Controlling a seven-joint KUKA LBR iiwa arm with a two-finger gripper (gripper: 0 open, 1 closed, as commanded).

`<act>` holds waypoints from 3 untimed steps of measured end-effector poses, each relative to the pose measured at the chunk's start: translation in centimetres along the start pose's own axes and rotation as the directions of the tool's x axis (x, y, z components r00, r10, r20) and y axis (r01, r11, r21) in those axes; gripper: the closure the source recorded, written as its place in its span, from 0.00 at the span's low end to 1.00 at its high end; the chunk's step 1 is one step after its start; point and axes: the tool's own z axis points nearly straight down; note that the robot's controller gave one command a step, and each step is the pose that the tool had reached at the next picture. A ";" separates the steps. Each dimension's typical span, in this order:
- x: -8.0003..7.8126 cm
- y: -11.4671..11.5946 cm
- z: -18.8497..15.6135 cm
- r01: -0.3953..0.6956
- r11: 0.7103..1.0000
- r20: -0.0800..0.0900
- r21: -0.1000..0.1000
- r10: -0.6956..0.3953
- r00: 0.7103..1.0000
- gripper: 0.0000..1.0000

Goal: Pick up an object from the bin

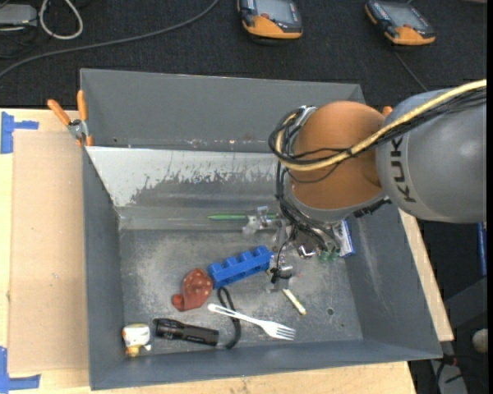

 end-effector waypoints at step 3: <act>-2.6 -2.1 3.7 0.085 0.996 0.017 0.002 -0.085 0.996 0.00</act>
Offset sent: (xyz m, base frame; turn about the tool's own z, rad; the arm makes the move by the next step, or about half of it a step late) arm -0.0432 -0.0160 0.0262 -0.1585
